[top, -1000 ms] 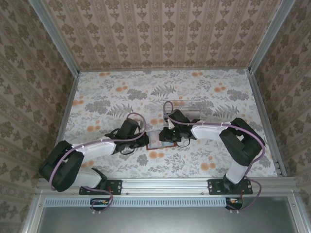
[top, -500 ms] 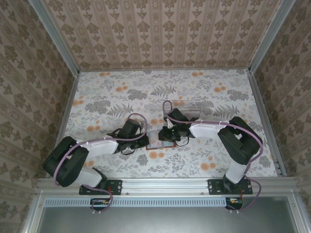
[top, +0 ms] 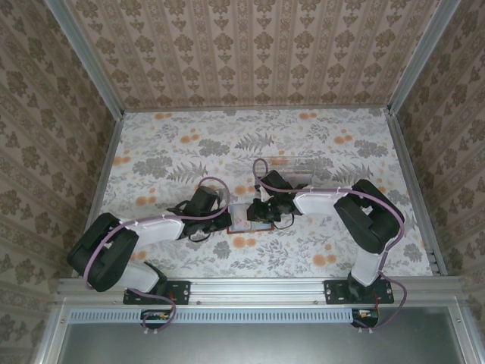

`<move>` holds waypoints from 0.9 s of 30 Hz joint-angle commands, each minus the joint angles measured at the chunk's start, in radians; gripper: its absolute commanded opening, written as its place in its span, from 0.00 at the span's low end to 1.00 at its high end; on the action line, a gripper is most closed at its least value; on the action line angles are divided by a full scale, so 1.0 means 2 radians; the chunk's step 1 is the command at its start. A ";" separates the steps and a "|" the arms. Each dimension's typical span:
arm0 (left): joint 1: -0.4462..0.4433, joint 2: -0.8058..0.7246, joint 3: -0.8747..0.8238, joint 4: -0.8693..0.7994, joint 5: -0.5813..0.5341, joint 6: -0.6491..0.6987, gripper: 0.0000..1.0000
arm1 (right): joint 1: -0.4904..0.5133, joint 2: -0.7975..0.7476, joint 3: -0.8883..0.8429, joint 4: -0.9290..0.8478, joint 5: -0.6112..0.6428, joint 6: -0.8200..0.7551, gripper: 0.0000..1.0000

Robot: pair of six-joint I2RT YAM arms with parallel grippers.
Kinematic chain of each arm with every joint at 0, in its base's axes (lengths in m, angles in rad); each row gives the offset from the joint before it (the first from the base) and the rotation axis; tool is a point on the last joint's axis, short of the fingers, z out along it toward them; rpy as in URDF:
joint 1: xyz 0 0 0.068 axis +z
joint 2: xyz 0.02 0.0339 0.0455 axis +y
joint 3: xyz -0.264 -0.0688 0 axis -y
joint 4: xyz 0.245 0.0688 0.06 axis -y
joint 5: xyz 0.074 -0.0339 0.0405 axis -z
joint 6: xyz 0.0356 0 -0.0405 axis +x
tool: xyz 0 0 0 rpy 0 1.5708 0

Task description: Take the credit cards out of the card holder

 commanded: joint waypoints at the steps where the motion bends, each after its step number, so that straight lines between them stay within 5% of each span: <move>1: -0.004 0.007 0.009 -0.018 -0.004 -0.007 0.00 | 0.000 0.010 0.009 0.007 -0.015 0.007 0.20; 12: -0.008 0.015 0.014 -0.014 0.002 -0.007 0.00 | -0.011 0.016 -0.006 0.063 -0.051 0.045 0.21; 20: -0.010 0.016 0.016 -0.016 0.000 -0.006 0.00 | -0.020 0.008 -0.021 0.064 -0.051 0.049 0.00; 27: -0.008 0.007 0.017 -0.030 -0.005 -0.002 0.00 | -0.038 -0.007 -0.046 0.069 -0.043 0.049 0.00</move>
